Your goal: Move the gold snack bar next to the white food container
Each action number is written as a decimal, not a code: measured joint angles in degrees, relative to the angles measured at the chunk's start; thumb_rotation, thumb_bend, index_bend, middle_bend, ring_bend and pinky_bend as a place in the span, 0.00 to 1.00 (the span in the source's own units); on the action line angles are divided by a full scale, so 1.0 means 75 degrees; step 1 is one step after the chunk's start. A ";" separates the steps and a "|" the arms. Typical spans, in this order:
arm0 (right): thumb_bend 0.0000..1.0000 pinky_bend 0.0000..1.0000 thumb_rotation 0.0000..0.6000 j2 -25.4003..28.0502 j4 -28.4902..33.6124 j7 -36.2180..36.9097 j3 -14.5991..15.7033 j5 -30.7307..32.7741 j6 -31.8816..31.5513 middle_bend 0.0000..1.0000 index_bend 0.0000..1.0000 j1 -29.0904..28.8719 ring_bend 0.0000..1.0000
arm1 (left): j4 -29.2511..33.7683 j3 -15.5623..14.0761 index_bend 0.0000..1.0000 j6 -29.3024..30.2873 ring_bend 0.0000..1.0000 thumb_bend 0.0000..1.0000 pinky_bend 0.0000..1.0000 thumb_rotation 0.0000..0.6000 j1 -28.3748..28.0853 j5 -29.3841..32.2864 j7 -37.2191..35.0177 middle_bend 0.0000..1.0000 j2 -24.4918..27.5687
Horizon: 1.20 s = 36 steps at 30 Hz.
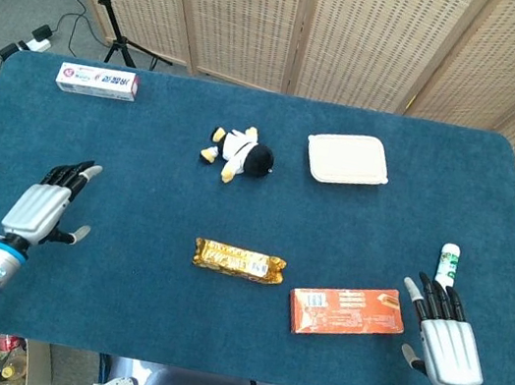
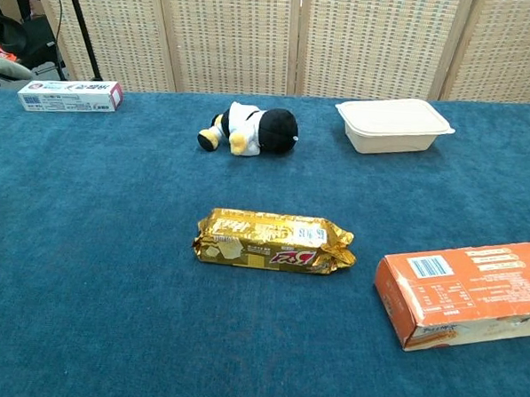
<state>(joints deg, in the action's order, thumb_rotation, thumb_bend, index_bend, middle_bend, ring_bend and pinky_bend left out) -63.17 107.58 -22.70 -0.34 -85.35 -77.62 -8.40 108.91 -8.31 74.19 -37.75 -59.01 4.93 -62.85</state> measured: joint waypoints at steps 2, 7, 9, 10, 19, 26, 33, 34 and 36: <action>0.23 0.06 1.00 -0.0004 0.0002 -0.0010 -0.0005 0.0011 -0.0009 0.00 0.02 0.0002 0.00 | -0.0244 -0.0151 0.00 0.0415 0.00 0.30 0.01 1.00 0.0363 -0.0561 0.0144 0.00 -0.0082; 0.23 0.06 1.00 -0.0006 0.0009 -0.0006 -0.0027 0.0039 -0.0033 0.00 0.02 0.0006 0.00 | -0.0810 -0.0491 0.00 0.1177 0.00 0.30 0.01 1.00 0.1300 -0.1676 0.0445 0.00 -0.0372; 0.23 0.06 1.00 -0.0010 0.0022 -0.0004 -0.0042 0.0054 -0.0046 0.00 0.02 0.0006 0.00 | -0.0958 -0.0589 0.00 0.1299 0.00 0.30 0.01 1.00 0.1578 -0.1910 0.0508 0.00 -0.0488; 0.23 0.06 1.00 -0.0016 0.0031 -0.0008 -0.0049 0.0059 -0.0052 0.00 0.02 0.0006 0.00 | -0.1045 -0.0631 0.00 0.1356 0.00 0.30 0.01 1.00 0.1729 -0.2019 0.0532 0.00 -0.0562; 0.23 0.06 1.00 -0.0200 0.0438 -0.0529 -0.0149 0.0074 0.0065 0.00 0.02 -0.0165 0.00 | -0.1487 -0.0727 0.00 0.1231 0.00 0.30 0.01 1.00 0.2364 -0.2496 0.0432 0.00 -0.0920; 0.23 0.06 1.00 -0.0476 0.1188 -0.1643 -0.0346 0.0352 0.0392 0.00 0.02 -0.0527 0.00 | -0.1756 -0.0437 0.00 0.1032 0.00 0.30 0.01 1.00 0.2657 -0.2540 0.0213 0.00 -0.1033; 0.23 0.06 1.00 -0.0967 0.1986 -0.3126 -0.0777 0.1272 0.0753 0.00 0.02 -0.1152 0.00 | -0.2022 -0.0200 0.00 0.0907 0.00 0.30 0.01 1.00 0.2833 -0.2502 0.0024 0.00 -0.1149; 0.23 0.06 1.00 -0.1050 0.2071 -0.3312 -0.0837 0.1431 0.0780 0.00 0.02 -0.1238 0.00 | -0.2096 -0.0159 0.00 0.0886 0.00 0.30 0.01 1.00 0.2863 -0.2490 -0.0015 0.00 -0.1182; 0.23 0.06 1.00 -0.1277 0.2250 -0.3728 -0.0973 0.1819 0.0818 0.00 0.02 -0.1445 0.00 | -0.2215 -0.0095 0.00 0.0852 0.00 0.30 0.01 1.00 0.2909 -0.2472 -0.0098 0.00 -0.1238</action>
<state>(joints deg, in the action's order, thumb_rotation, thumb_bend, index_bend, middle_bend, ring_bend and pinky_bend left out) -72.75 124.46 -50.66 -7.64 -71.70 -71.49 -19.24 92.30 -9.03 80.59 -15.93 -77.55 4.20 -72.13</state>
